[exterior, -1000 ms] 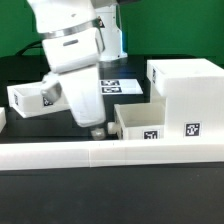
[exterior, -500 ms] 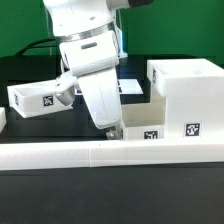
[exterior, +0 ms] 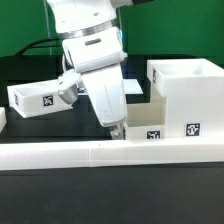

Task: Assemble drawer

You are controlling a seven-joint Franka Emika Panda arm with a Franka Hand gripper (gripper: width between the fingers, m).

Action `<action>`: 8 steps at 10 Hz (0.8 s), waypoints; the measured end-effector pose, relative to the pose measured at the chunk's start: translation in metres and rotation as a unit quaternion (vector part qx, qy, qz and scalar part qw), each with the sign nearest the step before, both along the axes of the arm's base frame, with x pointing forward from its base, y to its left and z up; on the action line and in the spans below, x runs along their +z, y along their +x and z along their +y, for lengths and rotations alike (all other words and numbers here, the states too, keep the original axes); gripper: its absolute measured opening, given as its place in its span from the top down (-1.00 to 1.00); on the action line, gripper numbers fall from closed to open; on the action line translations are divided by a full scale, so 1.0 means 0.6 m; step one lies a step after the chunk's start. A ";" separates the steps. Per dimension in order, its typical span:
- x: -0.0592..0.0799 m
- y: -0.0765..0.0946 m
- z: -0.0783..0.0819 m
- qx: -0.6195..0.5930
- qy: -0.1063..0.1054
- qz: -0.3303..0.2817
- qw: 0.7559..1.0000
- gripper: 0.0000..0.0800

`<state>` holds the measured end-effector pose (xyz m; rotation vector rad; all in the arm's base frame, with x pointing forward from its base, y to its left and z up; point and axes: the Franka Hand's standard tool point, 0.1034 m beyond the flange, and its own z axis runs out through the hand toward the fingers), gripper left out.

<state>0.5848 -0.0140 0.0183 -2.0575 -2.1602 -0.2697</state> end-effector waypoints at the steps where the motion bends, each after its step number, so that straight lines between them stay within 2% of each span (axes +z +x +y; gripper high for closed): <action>1: -0.001 -0.001 0.002 0.000 0.000 -0.001 1.000 -0.62; 4: -0.007 -0.009 0.025 -0.007 0.004 0.004 1.000 -0.62; 8: -0.007 -0.008 0.076 0.006 0.001 0.010 1.000 -0.62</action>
Offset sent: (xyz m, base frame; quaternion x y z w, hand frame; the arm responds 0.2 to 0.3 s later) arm -0.0071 0.0319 -0.0082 0.0001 0.0192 0.0177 0.9997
